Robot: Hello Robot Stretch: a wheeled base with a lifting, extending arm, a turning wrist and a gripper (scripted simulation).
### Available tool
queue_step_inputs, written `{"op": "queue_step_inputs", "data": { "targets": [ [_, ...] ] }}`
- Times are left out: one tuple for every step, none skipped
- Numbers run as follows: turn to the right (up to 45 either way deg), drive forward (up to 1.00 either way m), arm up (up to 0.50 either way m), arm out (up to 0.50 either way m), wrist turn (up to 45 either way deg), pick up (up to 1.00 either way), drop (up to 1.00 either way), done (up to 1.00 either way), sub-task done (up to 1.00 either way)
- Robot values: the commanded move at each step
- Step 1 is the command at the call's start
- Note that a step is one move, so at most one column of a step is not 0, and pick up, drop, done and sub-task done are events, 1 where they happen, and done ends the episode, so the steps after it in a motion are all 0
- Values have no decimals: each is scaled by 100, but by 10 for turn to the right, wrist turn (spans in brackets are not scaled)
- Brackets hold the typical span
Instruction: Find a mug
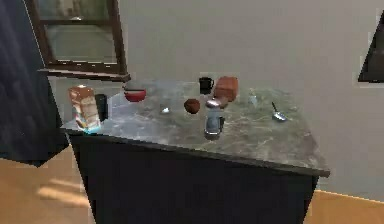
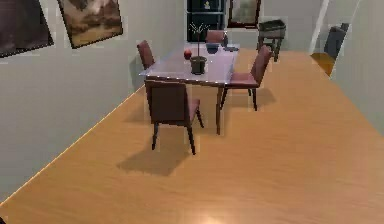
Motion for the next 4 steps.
{"op": "queue_step_inputs", "data": {
  "targets": [
    [450,0,0,0,0,0,0,0,0],
    [450,0,0,0,0,0,0,0,0],
    [150,0,0,0,0,0,0,0,0],
    [0,15,0,0,0,0,0,0,0]
  ]
}}
